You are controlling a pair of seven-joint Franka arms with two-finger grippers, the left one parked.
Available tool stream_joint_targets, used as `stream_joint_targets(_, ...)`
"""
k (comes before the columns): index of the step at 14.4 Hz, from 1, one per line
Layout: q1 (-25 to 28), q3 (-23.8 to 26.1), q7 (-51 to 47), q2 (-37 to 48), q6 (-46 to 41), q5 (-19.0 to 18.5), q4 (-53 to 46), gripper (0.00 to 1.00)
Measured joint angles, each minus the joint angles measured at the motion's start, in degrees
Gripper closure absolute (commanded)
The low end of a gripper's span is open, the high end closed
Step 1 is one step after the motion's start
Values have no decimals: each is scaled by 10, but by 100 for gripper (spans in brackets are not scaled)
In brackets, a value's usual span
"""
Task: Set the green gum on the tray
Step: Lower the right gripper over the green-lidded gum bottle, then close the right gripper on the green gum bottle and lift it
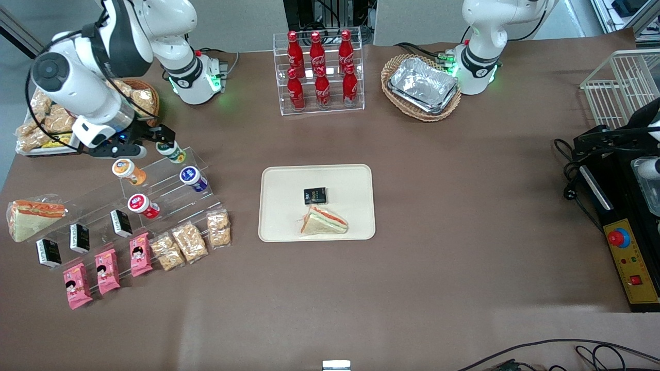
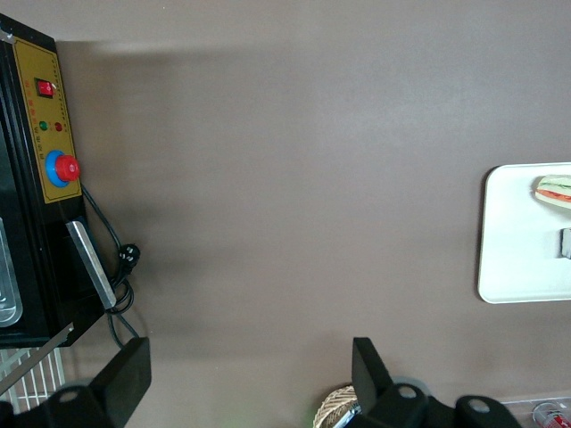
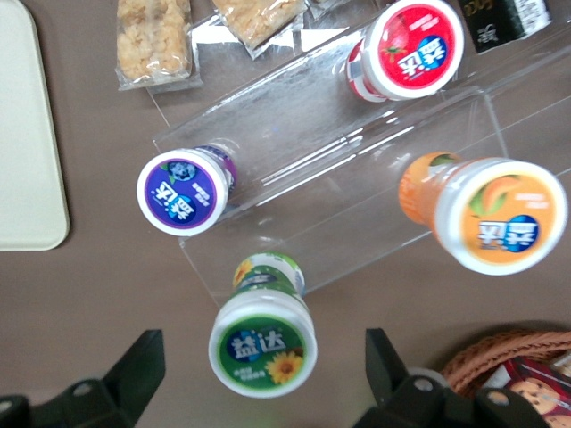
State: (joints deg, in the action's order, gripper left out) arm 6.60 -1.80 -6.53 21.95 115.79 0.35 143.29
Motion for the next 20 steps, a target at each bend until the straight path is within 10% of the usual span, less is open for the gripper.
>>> stream_joint_targets(6,9,0,-10,0,50,0,41,3)
stream_joint_targets(13,9,0,-11,0,72,0,57,57)
stream_joint_targets(20,9,0,-10,0,73,0,57,70)
